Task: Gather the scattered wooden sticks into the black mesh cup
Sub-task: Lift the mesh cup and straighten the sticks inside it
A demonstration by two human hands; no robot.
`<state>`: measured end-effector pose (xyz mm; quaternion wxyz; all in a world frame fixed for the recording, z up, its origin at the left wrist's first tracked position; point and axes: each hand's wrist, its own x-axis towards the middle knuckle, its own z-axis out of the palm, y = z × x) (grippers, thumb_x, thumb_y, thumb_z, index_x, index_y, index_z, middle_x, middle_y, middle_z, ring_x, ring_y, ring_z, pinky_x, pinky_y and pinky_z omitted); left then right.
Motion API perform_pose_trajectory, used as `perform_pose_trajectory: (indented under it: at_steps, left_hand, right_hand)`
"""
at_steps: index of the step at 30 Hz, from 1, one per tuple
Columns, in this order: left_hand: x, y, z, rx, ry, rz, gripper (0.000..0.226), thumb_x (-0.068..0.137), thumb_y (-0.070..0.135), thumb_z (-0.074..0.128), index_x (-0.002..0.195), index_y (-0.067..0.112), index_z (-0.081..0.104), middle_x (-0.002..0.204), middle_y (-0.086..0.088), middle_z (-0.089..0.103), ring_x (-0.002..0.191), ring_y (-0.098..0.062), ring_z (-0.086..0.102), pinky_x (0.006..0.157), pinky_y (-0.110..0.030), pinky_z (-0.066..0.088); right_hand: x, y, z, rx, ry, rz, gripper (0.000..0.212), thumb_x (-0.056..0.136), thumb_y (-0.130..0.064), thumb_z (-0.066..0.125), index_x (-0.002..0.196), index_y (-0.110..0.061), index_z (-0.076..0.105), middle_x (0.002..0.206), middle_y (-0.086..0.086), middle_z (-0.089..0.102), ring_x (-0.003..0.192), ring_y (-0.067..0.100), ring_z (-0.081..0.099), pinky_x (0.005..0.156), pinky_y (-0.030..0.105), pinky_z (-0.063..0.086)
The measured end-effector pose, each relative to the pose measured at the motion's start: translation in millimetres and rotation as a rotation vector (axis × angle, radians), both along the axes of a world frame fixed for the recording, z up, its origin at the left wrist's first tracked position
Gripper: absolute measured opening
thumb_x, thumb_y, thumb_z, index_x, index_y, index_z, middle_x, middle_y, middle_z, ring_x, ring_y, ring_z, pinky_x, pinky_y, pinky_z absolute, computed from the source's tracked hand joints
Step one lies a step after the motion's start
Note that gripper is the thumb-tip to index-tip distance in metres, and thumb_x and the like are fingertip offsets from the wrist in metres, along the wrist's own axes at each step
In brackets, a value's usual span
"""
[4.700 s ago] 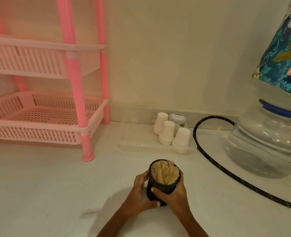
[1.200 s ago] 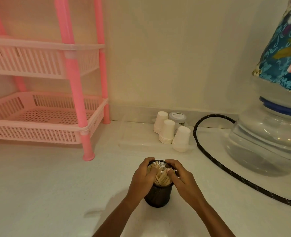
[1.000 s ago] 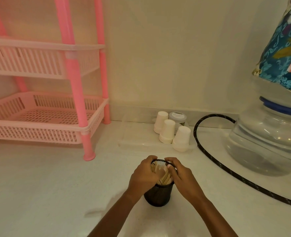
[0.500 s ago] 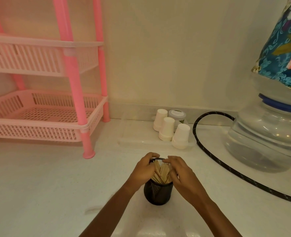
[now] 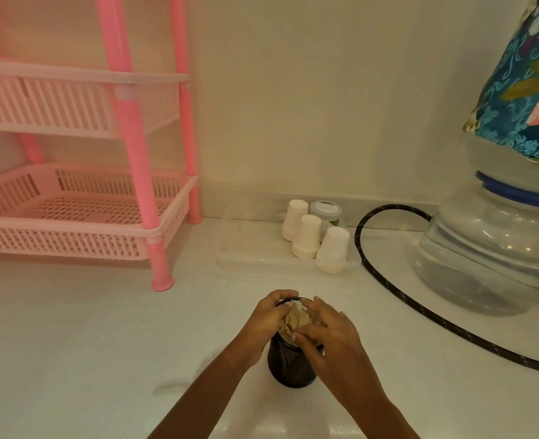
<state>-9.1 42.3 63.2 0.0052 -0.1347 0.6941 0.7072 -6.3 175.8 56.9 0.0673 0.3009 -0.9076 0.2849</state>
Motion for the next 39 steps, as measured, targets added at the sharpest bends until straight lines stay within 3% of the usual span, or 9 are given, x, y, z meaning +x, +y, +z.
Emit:
perform_pose_trajectory:
  at_steps: [7,11,18,21,26,29,32,36,39]
  left_hand:
    - [1.2,1.7,0.3,0.034,-0.055,0.033,0.026,0.096,0.007,0.036,0.108,0.016,0.057,0.119,-0.014,0.060,0.107,-0.024,0.057,0.088,-0.028,0.048]
    - [2.5,0.0,-1.3,0.000,-0.069,0.019,0.023,0.097,0.013,0.036,0.111,0.015,0.055,0.115,-0.008,0.058,0.112,-0.023,0.055,0.098,-0.032,0.045]
    - [3.1,-1.7,-1.3,0.114,-0.067,0.005,0.044,0.100,0.035,0.024,0.109,0.014,0.060,0.114,-0.012,0.062,0.110,-0.023,0.057,0.101,-0.033,0.043]
    - [4.9,-4.1,-2.8,0.189,-0.037,-0.028,0.046,0.097,0.043,0.020,0.096,0.023,0.062,0.106,-0.006,0.064,0.105,-0.019,0.058,0.093,-0.026,0.045]
    - [7.7,-6.6,-3.6,0.085,0.001,-0.074,0.037,0.094,0.042,0.038,0.118,0.020,0.054,0.125,-0.007,0.056,0.119,-0.020,0.051,0.106,-0.032,0.039]
    - [8.3,-8.5,-6.3,-0.096,0.061,-0.113,0.035,0.089,0.018,0.057,0.122,0.023,0.047,0.120,-0.002,0.053,0.105,-0.012,0.053,0.082,-0.012,0.048]
    - [7.7,-8.2,-11.1,-0.155,0.111,-0.105,0.038,0.092,0.002,0.045,0.126,0.018,0.044,0.114,0.000,0.051,0.099,-0.008,0.052,0.070,-0.006,0.049]
    - [6.5,-4.4,-13.8,-0.175,0.134,-0.069,0.035,0.097,0.003,0.032,0.124,0.020,0.044,0.118,0.001,0.049,0.106,-0.009,0.049,0.071,-0.002,0.048]
    - [3.0,-4.3,-11.3,-0.154,0.079,-0.057,0.035,0.095,0.003,0.033,0.122,0.021,0.047,0.115,0.001,0.051,0.099,-0.008,0.051,0.066,-0.002,0.048]
  right_hand:
    - [-18.7,-8.1,22.1,0.117,0.024,0.012,0.024,0.092,-0.033,0.047,0.109,-0.025,0.062,0.143,-0.006,0.034,0.136,0.010,0.022,0.116,0.033,0.009]
    - [-24.9,-10.1,30.6,0.188,0.254,0.014,0.026,0.078,-0.032,0.069,0.101,-0.020,0.068,0.136,0.005,0.049,0.134,0.028,0.035,0.110,0.047,0.024]
    - [-39.3,-20.1,15.2,0.145,-0.010,0.096,0.019,0.085,-0.031,0.059,0.101,-0.027,0.068,0.139,-0.008,0.039,0.132,0.012,0.024,0.109,0.030,0.017]
    - [-38.7,-17.5,12.6,-0.023,-0.107,0.086,0.014,0.078,-0.031,0.067,0.092,-0.029,0.065,0.122,-0.011,0.047,0.117,0.008,0.036,0.094,0.023,0.028]
    - [-40.6,-4.7,18.3,-0.562,-0.247,-0.041,0.018,0.092,-0.018,0.049,0.083,-0.033,0.054,0.094,-0.010,0.058,0.094,-0.002,0.051,0.075,-0.001,0.035]
    - [-41.2,8.0,18.9,-0.447,-0.213,-0.054,0.017,0.092,-0.012,0.050,0.096,-0.028,0.053,0.101,-0.010,0.055,0.095,-0.004,0.049,0.074,-0.008,0.032]
    - [-35.1,5.5,15.7,-0.186,-0.278,0.053,0.043,0.080,-0.010,0.062,0.116,-0.030,0.046,0.114,-0.012,0.046,0.108,0.001,0.044,0.078,-0.003,0.034]
    - [-29.4,-13.4,22.3,0.001,-0.295,0.043,0.069,0.078,-0.015,0.064,0.136,-0.028,0.029,0.141,-0.002,0.036,0.129,0.016,0.036,0.104,0.031,0.039]
    - [-30.4,-18.9,24.6,0.112,-0.339,0.052,0.083,0.079,-0.014,0.066,0.143,-0.029,0.015,0.148,0.001,0.026,0.135,0.018,0.030,0.110,0.039,0.035]
